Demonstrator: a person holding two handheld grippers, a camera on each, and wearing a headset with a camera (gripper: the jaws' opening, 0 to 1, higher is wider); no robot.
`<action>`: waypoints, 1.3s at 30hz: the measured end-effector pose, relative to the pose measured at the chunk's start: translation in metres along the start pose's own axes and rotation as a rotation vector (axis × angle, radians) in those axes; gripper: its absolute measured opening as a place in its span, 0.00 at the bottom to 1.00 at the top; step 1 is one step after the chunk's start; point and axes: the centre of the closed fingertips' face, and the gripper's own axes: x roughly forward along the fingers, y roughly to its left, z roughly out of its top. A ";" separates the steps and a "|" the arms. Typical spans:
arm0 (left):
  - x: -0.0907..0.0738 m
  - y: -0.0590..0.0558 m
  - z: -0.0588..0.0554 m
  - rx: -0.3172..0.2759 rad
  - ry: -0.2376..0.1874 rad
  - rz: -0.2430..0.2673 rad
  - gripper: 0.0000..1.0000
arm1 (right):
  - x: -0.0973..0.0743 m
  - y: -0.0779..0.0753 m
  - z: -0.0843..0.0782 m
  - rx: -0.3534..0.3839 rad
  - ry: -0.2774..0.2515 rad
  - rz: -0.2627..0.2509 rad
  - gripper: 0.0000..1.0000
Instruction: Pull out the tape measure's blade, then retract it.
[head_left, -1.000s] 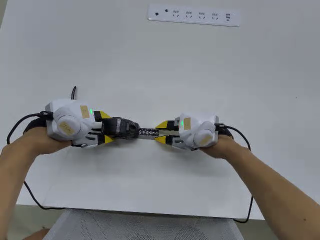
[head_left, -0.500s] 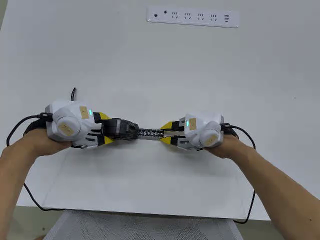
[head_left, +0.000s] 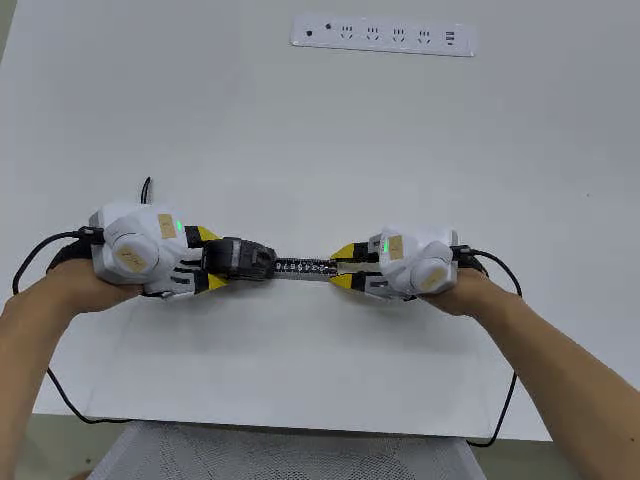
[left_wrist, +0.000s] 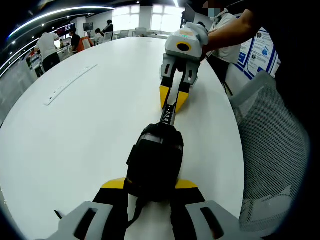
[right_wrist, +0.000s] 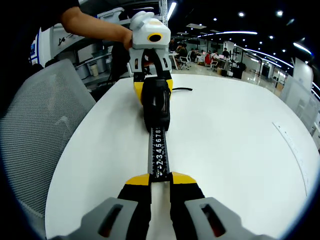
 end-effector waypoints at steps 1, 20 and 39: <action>0.000 0.000 0.000 0.000 0.000 0.000 0.30 | -0.001 0.000 0.000 0.000 0.000 0.000 0.11; 0.001 0.000 0.000 -0.010 -0.002 -0.004 0.30 | -0.014 -0.002 -0.014 0.000 0.020 0.001 0.11; 0.002 0.000 0.000 -0.020 -0.006 -0.006 0.30 | -0.029 -0.005 -0.027 0.001 0.041 -0.001 0.11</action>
